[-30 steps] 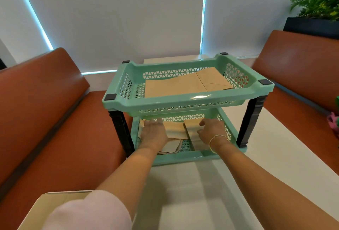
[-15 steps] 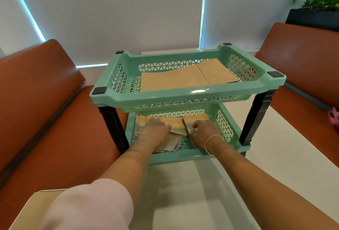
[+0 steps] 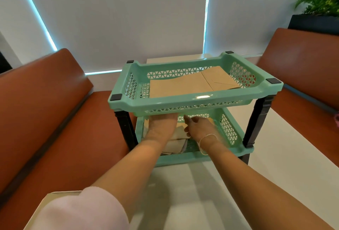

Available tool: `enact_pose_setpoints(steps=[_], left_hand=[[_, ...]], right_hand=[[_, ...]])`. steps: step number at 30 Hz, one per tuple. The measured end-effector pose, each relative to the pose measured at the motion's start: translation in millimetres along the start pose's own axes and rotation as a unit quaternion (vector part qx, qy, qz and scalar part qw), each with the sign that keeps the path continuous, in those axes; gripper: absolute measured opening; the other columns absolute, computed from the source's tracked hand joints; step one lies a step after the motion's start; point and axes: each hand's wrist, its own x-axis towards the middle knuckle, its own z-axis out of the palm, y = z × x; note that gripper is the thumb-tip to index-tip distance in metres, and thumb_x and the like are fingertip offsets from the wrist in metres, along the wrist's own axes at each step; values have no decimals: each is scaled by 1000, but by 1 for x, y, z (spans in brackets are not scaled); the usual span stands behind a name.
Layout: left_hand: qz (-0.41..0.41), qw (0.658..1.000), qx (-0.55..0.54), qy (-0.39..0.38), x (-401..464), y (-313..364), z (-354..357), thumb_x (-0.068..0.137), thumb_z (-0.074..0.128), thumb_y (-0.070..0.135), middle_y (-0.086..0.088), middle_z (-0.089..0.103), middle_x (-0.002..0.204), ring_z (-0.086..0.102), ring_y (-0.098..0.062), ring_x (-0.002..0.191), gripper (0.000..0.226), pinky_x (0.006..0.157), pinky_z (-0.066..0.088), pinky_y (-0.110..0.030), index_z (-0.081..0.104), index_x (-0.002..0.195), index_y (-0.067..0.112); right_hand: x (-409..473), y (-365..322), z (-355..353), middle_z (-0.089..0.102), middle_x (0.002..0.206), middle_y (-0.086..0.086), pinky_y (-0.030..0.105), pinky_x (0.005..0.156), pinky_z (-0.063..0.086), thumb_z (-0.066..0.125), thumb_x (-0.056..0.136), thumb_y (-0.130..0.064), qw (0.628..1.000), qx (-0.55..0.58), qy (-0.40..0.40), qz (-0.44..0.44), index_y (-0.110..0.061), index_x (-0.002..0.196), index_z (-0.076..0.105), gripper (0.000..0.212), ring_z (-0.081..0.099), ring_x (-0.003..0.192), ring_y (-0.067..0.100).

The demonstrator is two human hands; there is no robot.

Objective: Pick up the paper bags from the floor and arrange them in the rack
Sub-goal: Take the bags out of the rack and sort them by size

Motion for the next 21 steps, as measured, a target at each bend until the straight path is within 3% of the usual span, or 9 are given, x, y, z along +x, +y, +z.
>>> enact_pose_setpoints(steps=[3, 5, 6, 8, 11, 13, 15, 18, 21], left_hand=[[-1, 999, -44, -8, -4, 14, -6, 95, 40, 8, -12, 55, 125, 53, -31, 116, 32, 94, 43, -38, 48, 125, 10], [40, 997, -59, -18, -6, 21, -6, 93, 44, 14, -11, 61, 118, 58, -30, 108, 29, 86, 45, -35, 53, 121, 11], [61, 995, -72, -35, -8, 23, -3, 93, 45, 17, -11, 64, 113, 60, -30, 102, 28, 83, 46, -34, 56, 118, 12], [86, 986, -123, -70, -16, 23, 3, 94, 44, 25, -12, 66, 105, 61, -31, 94, 27, 77, 45, -33, 62, 110, 13], [76, 982, -156, -75, -18, 16, 20, 101, 35, 30, -10, 66, 102, 59, -25, 94, 34, 78, 43, -32, 62, 113, 14], [54, 988, -105, -101, -13, 4, 36, 98, 40, 18, -10, 62, 116, 52, -26, 110, 32, 91, 41, -35, 54, 126, 14], [31, 987, -10, -155, -8, -9, 51, 90, 47, 13, -10, 53, 130, 41, -26, 123, 45, 99, 37, -36, 43, 135, 13], [24, 976, 80, -199, -2, -23, 67, 88, 48, 19, -12, 48, 133, 40, -28, 124, 50, 101, 35, -38, 37, 136, 12], [56, 976, 110, -180, 5, -28, 72, 88, 45, 15, -12, 53, 128, 43, -28, 120, 43, 104, 32, -39, 40, 131, 11]], right_hand=[[-7, -18, 3, 67, 80, 14, 42, 77, 57, 48, 95, -33, 966, 235, -55, 93, -1, 95, 63, 35, 62, 71, 26], [-7, -20, -2, 63, 71, 13, 39, 69, 54, 44, 95, -23, 948, 291, -48, 116, -4, 78, 59, 30, 58, 67, 25], [-7, -18, -5, 60, 70, 13, 39, 66, 52, 43, 95, -18, 953, 276, -38, 117, -6, 73, 57, 29, 56, 65, 25], [-2, -8, -11, 63, 76, 18, 46, 75, 55, 43, 91, -11, 977, 175, -10, 121, -4, 72, 57, 25, 60, 73, 29], [3, 5, -20, 60, 81, 14, 43, 88, 52, 41, 93, -7, 988, 74, 22, 131, 4, 96, 59, 21, 58, 85, 29], [9, 13, -26, 56, 88, 12, 38, 81, 50, 40, 96, -6, 987, 103, 30, 122, 7, 110, 55, 25, 52, 88, 25], [14, 17, -28, 63, 97, 17, 41, 86, 51, 40, 96, -9, 981, 128, 51, 139, 5, 100, 59, 24, 57, 92, 28], [20, 20, -29, 63, 104, 20, 46, 94, 49, 40, 94, -10, 977, 129, 56, 161, 4, 107, 59, 26, 60, 100, 35], [23, 21, -28, 58, 94, 15, 41, 89, 51, 39, 94, -8, 973, 142, 63, 167, 3, 112, 57, 27, 57, 89, 29]])
